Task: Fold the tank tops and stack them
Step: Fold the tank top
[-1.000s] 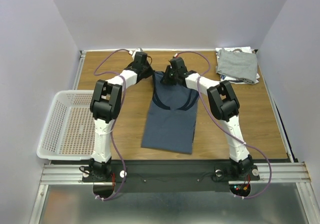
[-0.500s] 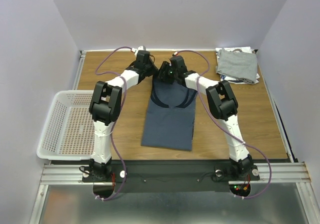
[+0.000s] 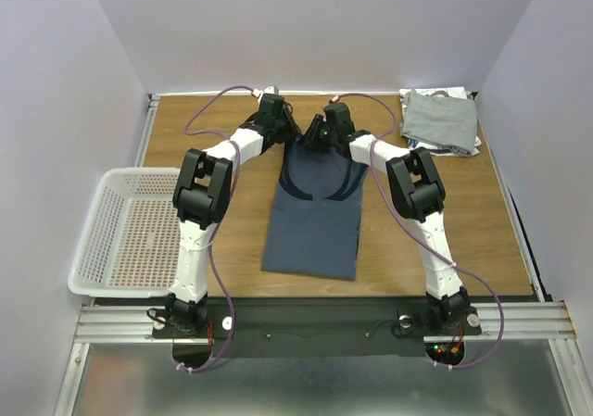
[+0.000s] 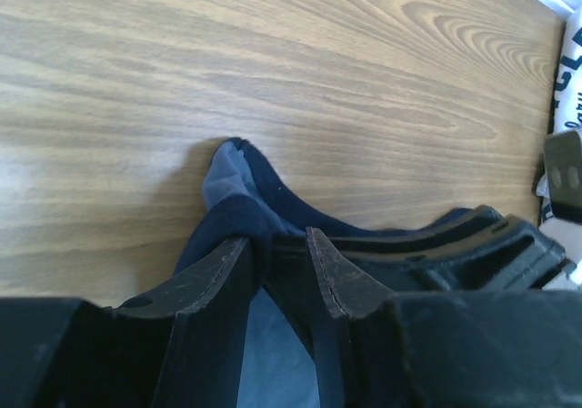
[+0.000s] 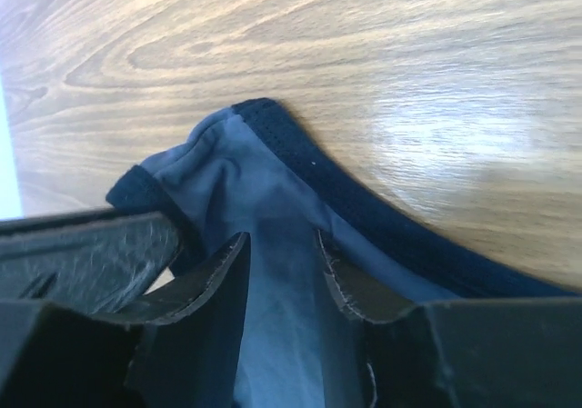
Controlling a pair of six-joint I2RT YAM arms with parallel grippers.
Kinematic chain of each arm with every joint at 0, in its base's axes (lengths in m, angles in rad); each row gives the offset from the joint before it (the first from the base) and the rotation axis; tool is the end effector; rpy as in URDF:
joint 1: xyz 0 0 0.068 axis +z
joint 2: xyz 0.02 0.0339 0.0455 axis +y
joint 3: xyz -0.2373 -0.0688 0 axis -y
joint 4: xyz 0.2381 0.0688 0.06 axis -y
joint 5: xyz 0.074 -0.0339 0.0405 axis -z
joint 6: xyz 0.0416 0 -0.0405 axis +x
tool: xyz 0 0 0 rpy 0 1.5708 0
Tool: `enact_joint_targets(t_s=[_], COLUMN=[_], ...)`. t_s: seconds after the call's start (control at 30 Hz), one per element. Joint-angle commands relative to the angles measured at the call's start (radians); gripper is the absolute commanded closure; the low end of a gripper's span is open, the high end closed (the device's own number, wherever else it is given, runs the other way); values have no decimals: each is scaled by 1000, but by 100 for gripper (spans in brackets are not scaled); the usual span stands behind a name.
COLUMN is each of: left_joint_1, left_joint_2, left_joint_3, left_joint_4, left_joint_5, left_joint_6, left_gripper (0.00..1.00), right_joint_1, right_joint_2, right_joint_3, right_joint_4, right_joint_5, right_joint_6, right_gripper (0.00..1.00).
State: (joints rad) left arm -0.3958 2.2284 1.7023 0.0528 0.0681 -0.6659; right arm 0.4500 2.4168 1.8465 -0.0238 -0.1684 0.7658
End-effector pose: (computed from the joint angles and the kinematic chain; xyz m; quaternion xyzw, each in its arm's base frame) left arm 0.4638 -0.1969 0.1810 -0.0972 0.8473 -0.2890 0.4349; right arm 0.4704 0.2350 0.1284 0.0994 0.8752 0.3280 0.3413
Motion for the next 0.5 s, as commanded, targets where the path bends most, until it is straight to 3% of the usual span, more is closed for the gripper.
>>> enact_joint_targets(t_s=[0.0, 0.3, 0.47], left_joint_1=[-3, -6, -11], left_joint_2=[16, 51, 82], left_joint_3=[80, 69, 72], left_joint_4=[9, 33, 28], left_joint_5=[45, 35, 6], left_joint_6=[8, -26, -31], left_gripper=[60, 60, 59], right_joint_1=[1, 1, 0], right_joint_2=[-134, -291, -419], right_joint_3=[-47, -144, -239], right_joint_4=[15, 15, -2], right_joint_5=[18, 52, 162], right_joint_6=[-52, -79, -117], right_gripper=[60, 63, 63])
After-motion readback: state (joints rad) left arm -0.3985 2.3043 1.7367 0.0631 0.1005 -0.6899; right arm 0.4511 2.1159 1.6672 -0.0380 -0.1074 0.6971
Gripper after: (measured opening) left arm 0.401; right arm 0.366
